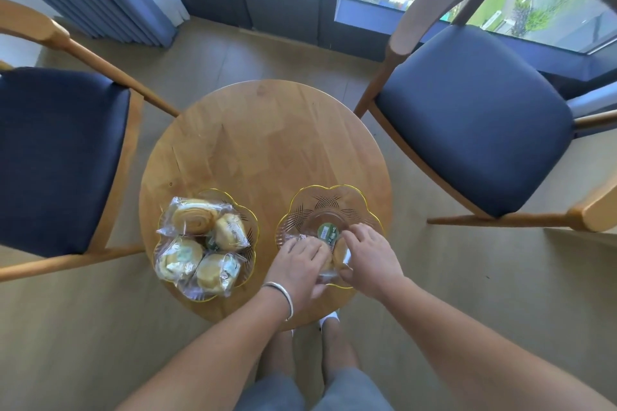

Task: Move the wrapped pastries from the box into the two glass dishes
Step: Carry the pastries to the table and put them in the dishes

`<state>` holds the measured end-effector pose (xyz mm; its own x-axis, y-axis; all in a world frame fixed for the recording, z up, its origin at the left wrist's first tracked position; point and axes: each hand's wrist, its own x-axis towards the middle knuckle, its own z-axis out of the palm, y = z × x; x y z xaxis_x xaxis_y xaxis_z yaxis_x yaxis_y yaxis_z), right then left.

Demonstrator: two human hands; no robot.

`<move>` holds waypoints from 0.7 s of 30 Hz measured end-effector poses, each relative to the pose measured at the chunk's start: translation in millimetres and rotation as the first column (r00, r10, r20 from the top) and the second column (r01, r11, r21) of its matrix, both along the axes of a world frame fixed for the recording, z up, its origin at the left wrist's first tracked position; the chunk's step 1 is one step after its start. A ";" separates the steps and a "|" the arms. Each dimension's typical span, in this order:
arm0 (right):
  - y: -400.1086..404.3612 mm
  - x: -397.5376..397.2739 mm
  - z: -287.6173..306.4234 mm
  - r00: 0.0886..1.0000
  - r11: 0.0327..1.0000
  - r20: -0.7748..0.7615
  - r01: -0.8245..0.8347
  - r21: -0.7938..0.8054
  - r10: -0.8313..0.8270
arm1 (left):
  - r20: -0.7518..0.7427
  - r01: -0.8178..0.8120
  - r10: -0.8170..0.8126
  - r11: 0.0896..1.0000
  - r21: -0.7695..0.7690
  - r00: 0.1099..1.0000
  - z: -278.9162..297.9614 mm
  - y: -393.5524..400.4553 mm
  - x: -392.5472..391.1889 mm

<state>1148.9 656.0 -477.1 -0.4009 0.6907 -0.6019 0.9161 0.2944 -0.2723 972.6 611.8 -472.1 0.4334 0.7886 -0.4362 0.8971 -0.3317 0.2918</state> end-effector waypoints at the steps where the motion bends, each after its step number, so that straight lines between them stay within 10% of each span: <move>1: -1.6 0.5 1.6 1.000 1.000 0.000 0.013 0.000 -0.013 | 0.003 -0.009 0.009 1.000 0.002 1.000 0.9 0.0 -2.3; 9: -8.1 11.1 -0.6 1.000 0.992 0.000 0.031 -0.122 -0.031 | 0.195 -0.059 0.032 0.989 0.133 0.980 1.3 4.7 -15.9; 21: -15.6 5.5 -12.9 0.997 0.994 0.066 -0.032 -0.108 0.040 | 0.040 0.062 -0.060 0.996 -0.069 0.997 -21.2 -13.1 -9.4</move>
